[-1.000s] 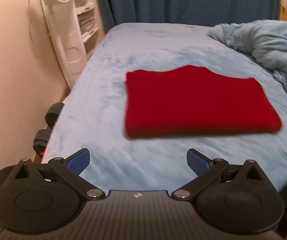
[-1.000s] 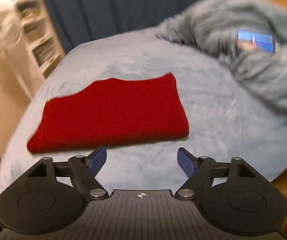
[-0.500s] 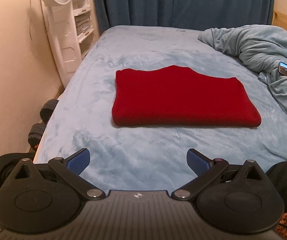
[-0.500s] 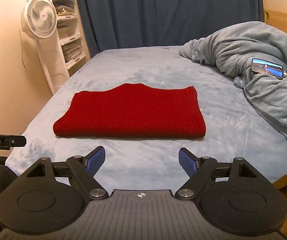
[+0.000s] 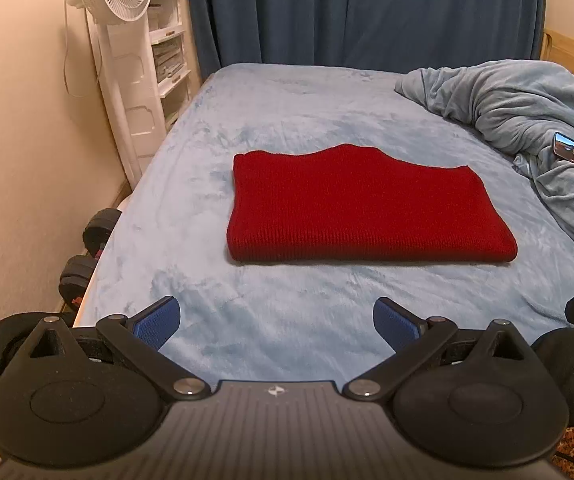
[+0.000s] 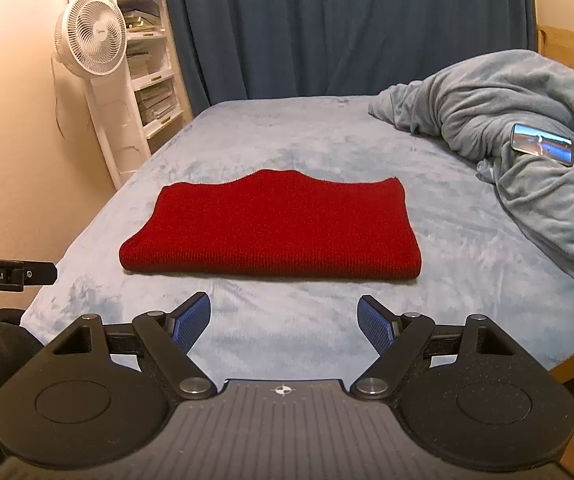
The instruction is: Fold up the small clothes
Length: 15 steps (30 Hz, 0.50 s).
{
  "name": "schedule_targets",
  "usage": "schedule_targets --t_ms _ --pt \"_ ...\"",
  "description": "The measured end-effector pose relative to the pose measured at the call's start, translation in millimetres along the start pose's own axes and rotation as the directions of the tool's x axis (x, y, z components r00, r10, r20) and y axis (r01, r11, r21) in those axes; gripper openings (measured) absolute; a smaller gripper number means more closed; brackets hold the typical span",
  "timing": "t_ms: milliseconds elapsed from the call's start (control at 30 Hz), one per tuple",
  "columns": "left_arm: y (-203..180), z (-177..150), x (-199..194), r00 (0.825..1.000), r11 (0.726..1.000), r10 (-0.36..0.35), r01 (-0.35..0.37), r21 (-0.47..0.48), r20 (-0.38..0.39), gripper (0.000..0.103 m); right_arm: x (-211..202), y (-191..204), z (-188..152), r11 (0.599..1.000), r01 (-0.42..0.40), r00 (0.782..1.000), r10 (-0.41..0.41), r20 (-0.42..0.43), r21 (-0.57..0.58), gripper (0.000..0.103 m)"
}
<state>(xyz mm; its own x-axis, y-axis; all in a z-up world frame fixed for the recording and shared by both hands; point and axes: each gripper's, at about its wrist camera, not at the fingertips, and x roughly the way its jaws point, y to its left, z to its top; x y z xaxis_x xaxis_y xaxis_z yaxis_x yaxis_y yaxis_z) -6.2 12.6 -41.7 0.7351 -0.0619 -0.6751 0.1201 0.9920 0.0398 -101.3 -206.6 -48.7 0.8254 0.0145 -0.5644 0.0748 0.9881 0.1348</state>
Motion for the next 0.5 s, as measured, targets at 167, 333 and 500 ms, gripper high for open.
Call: schedule_targets --t_ms 167,333,500 --pt "0 -1 3 1.000 1.000 -0.002 0.002 0.003 -0.007 0.103 1 -1 0 1.000 -0.001 1.000 0.001 -0.002 0.000 0.082" --pt "-1 -1 8 1.000 1.000 0.001 -0.001 0.004 -0.020 0.103 5 0 0 1.000 -0.002 1.000 0.002 -0.016 0.006 0.082" --pt "-1 1 12 1.000 1.000 0.002 -0.002 0.007 -0.031 0.103 11 -2 1 1.000 -0.004 1.000 0.004 -0.029 0.017 0.082"
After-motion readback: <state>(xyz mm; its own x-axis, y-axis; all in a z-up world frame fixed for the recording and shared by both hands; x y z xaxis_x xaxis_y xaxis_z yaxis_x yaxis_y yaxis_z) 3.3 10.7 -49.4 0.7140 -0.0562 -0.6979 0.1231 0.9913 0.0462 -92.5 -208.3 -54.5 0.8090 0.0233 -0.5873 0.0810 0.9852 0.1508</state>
